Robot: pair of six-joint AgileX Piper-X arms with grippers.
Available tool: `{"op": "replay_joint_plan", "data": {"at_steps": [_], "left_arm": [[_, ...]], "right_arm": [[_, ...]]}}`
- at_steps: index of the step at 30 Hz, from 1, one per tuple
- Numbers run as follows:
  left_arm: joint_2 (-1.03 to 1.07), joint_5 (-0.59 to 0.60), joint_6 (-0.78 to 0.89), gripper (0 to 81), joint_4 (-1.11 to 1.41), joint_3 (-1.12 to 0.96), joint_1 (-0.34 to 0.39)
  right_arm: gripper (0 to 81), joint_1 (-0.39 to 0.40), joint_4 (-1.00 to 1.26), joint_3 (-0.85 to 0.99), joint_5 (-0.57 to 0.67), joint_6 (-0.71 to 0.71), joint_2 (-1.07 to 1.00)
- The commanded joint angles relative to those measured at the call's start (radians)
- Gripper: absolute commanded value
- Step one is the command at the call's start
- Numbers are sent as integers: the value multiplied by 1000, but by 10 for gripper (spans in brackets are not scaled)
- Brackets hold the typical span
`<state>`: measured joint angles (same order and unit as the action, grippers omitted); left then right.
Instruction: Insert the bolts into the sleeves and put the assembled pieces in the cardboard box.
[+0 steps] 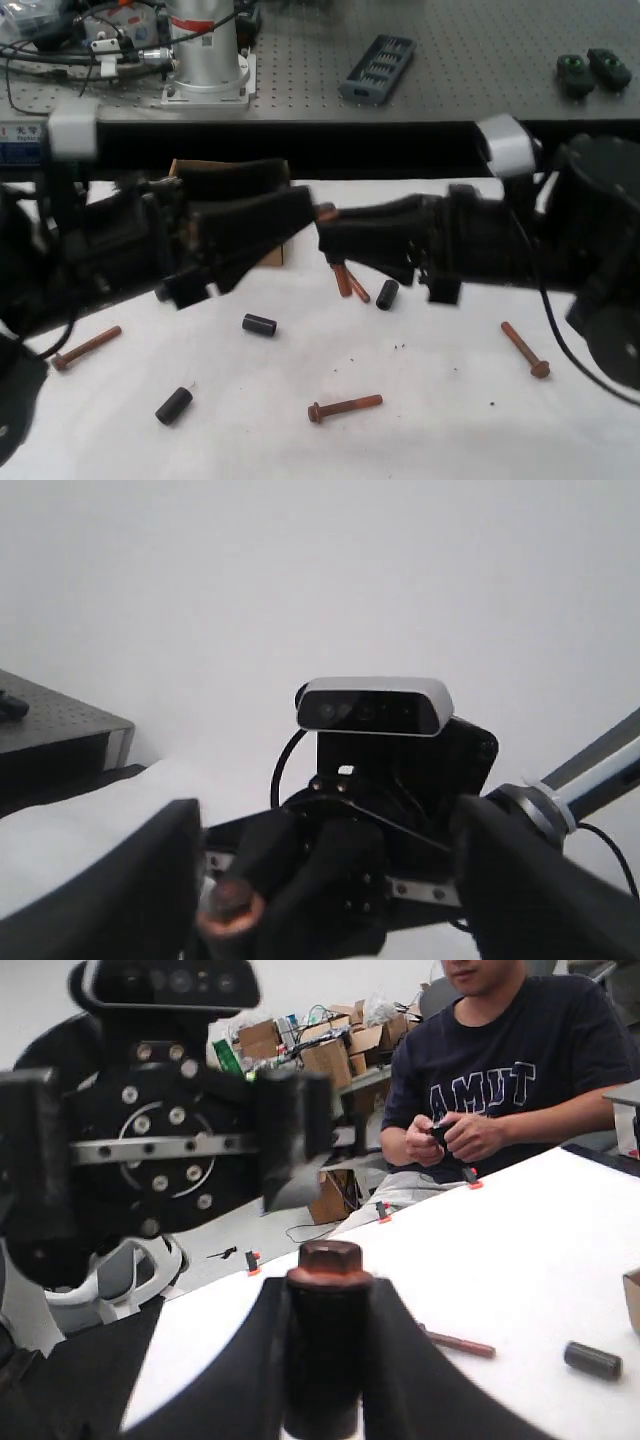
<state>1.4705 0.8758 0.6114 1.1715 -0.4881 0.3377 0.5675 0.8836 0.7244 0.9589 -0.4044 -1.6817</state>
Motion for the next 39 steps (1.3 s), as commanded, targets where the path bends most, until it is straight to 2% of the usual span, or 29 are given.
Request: {"op": "replay_joint_plan", "data": {"at_steps": [1,4,9,13,20,23,28,31,39], "left_arm": [[-36,-4,23,454,16,57,-57],[-102,-37,29,435,18,158,-134],[-233,-69,30,383,18,287,-213],[-309,-140,33,368,-21,343,-222],[-363,-124,43,368,-129,350,-222],[-384,-109,43,368,-130,350,-222],[-419,-102,115,368,-130,350,-222],[-438,-102,123,368,-130,350,-222],[-469,-102,139,368,-130,350,-222]], "right_arm": [[43,-12,-129,120,-7,8,-62],[43,-12,-274,273,-17,27,-143],[43,-6,-534,552,-51,126,-302],[43,12,-685,777,-77,137,-445],[43,53,-960,1142,-135,157,-664],[43,75,-1096,1247,-255,213,-719],[43,103,-1255,1317,-576,273,-747],[43,111,-1239,1317,-593,329,-747],[43,105,-1200,1322,-613,327,-747]]}}
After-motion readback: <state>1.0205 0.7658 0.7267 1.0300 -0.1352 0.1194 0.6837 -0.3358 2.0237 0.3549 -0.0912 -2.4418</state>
